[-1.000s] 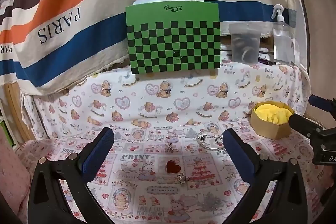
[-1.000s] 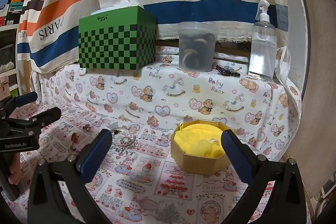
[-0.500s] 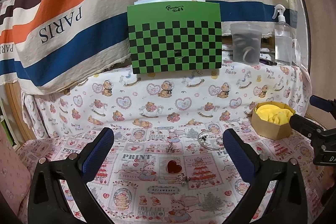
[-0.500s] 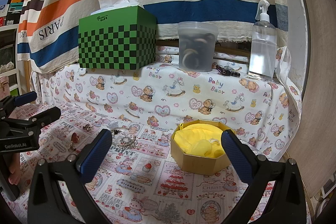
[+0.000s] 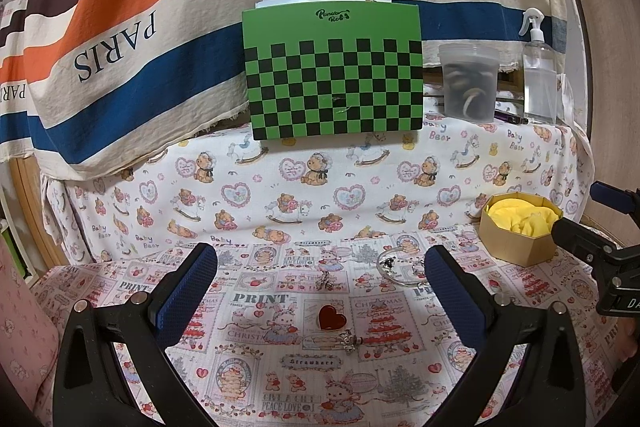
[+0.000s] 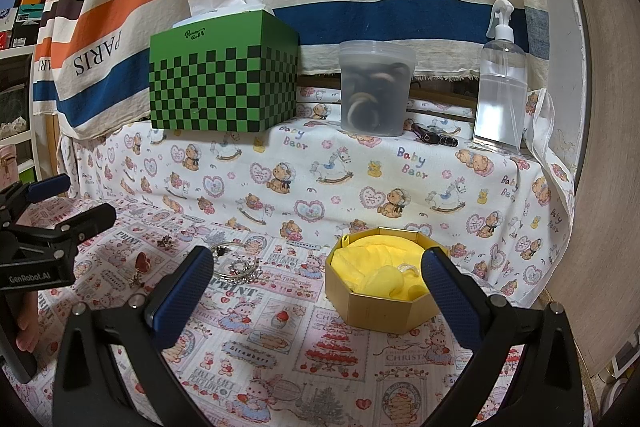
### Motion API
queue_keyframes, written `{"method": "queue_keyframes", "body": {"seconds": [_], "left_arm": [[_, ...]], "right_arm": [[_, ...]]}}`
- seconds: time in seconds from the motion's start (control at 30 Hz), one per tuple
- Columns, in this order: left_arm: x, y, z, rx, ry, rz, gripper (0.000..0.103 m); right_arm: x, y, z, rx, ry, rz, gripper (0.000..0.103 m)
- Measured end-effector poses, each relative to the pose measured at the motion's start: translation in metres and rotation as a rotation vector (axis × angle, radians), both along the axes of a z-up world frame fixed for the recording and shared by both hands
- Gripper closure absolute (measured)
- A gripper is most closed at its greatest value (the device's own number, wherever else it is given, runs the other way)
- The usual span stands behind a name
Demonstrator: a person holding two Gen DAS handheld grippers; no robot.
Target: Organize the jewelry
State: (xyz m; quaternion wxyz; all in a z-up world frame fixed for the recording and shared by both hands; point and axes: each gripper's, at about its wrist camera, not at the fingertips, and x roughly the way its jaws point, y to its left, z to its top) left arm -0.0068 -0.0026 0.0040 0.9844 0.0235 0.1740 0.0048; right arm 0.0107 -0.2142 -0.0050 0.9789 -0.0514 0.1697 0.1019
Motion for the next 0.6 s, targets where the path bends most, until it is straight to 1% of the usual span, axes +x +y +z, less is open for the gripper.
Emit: {"method": "queue_keyframes", "body": {"seconds": [0.6], "left_arm": [[0.002,0.0023,-0.0001,0.008,0.029,0.002,0.0]], "right_arm": [[0.0,-0.0006,-0.0013,0.006,0.001,-0.005,0.0]]}}
